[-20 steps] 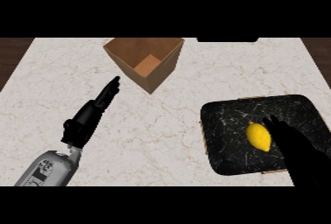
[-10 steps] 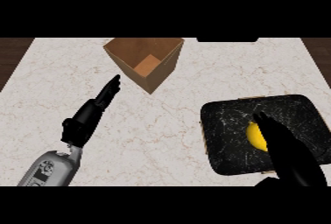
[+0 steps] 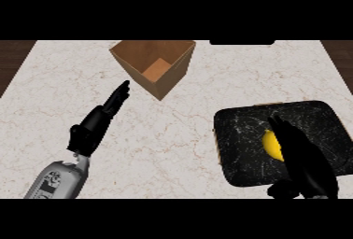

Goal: Pick the lemon from the tray and place it in the cardboard box

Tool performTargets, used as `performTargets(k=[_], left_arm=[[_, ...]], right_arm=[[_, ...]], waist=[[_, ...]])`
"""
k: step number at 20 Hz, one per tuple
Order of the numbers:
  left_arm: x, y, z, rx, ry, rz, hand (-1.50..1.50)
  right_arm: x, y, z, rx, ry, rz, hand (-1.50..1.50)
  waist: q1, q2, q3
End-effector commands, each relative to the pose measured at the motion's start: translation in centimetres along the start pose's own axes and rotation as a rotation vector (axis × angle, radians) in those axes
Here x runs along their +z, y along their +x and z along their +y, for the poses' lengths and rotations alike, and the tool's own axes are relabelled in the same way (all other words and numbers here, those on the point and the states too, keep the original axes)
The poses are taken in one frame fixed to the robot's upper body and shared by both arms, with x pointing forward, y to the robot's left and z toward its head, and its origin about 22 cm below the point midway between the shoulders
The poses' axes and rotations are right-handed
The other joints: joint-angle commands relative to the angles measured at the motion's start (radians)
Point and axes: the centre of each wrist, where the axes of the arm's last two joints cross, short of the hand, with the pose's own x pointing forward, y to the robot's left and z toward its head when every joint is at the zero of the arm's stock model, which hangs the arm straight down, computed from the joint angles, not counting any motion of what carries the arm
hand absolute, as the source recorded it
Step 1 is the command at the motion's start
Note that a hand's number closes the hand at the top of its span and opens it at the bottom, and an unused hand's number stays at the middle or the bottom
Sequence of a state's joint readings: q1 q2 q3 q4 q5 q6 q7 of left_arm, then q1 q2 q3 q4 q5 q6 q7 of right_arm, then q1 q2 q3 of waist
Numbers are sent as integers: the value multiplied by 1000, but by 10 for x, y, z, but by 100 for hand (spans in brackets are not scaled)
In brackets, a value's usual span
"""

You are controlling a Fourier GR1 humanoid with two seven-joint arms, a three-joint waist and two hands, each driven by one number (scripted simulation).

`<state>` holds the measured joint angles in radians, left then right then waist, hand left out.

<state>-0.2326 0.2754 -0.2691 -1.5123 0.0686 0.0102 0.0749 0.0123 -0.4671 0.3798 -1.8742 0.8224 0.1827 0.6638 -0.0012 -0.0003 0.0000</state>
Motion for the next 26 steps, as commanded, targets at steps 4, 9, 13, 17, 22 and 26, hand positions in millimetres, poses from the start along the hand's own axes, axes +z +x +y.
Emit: performTargets(k=[4, 9, 13, 17, 22, 26], left_arm=[[-1, -7, -3, -13, 7, -5, 0], [5, 16, -9, 10, -15, -7, 0], [2, 4, 11, -14, 0, 2, 0], [13, -13, 5, -12, 1, 9, 0], [-2, -3, -7, -9, -10, -2, 0], [-2, 1, 10, -15, -2, -4, 0]], right_arm=[[-32, -3, 8, 20, 34, 16, -150], [-15, 17, 19, 36, 83, 23, -150], [-23, -14, 20, 45, 98, 50, -150], [-31, -16, 27, 59, 110, 37, -150], [-28, -13, 48, 91, 102, 59, -150], [-35, -16, 66, 110, 98, 77, -150]], waist=[[2, 1, 0], [2, -1, 0], [0, 0, 0], [1, 0, 0], [-1, 0, 0], [0, 0, 0]])
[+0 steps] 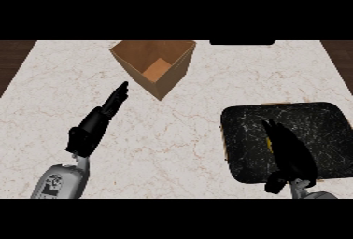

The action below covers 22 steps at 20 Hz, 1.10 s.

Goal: Pick the lemon from the tray and place it in the cardboard box

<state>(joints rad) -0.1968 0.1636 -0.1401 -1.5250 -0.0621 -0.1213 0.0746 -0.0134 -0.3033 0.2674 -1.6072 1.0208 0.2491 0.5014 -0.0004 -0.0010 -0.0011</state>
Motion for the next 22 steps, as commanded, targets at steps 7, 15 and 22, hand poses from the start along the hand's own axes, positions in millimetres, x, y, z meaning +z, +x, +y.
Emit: performTargets(k=[7, 15, 22], left_arm=[[-2, 2, -6, 3, 9, -20, 0], [18, 4, 7, -13, 1, -17, 0], [-10, 16, -26, 2, -88, -55, 0]], right_arm=[[-24, 1, 20, 34, 26, -19, 150], [-12, -26, 17, 98, -138, -62, 150], [1, 105, -18, 268, -101, -992, 150]], waist=[[3, 1, 1], [0, 0, 1], [127, 21, 4]])
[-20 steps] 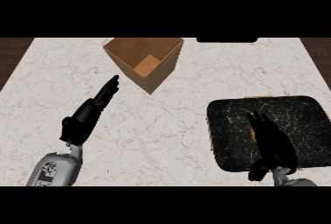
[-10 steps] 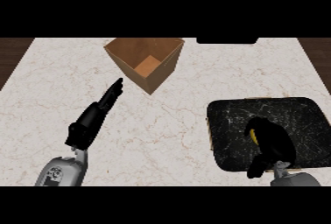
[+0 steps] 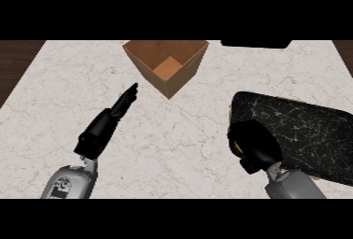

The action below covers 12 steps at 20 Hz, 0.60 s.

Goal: Pick the lemon from the tray and place it in the cardboard box

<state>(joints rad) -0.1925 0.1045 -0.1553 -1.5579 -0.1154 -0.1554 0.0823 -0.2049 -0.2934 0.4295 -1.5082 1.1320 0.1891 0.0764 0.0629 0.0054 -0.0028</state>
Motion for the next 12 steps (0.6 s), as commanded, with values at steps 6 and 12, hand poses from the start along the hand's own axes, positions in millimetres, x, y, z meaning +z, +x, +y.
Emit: performTargets(k=[6, 12], left_arm=[[-3, -1, 2, -1, 19, 6, 0], [0, -3, 16, 0, 43, 14, 0]], right_arm=[[-44, 38, -47, 48, -205, -680, 150], [-38, 24, -103, -54, -251, -809, 150]], waist=[[-34, 1, 4], [-59, -6, 3]])
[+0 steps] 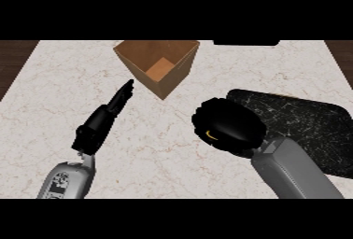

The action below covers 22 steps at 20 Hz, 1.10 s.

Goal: Pick the lemon from the tray and place it in the cardboard box

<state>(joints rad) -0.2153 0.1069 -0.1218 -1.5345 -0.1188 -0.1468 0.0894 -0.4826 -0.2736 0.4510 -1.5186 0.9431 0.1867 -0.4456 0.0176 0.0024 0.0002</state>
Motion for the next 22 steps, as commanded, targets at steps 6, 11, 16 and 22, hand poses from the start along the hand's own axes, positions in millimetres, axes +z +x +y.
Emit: performTargets(k=[6, 11, 16, 22], left_arm=[[11, -2, 0, 12, 29, 11, 0], [18, -16, 5, 1, 20, 1, 0], [-3, 5, 16, 12, 9, 28, 0], [-4, -8, -5, 7, 6, 7, 0]], right_arm=[[34, 3, -93, -164, -177, -147, 150], [45, 2, -117, -252, -234, -57, 150], [6, 0, -137, -250, -262, 40, 150], [-31, -9, -133, -248, -293, 75, 150]], waist=[[-26, -6, 0], [-21, -4, -1], [-15, -2, -1], [-12, -1, -1]])
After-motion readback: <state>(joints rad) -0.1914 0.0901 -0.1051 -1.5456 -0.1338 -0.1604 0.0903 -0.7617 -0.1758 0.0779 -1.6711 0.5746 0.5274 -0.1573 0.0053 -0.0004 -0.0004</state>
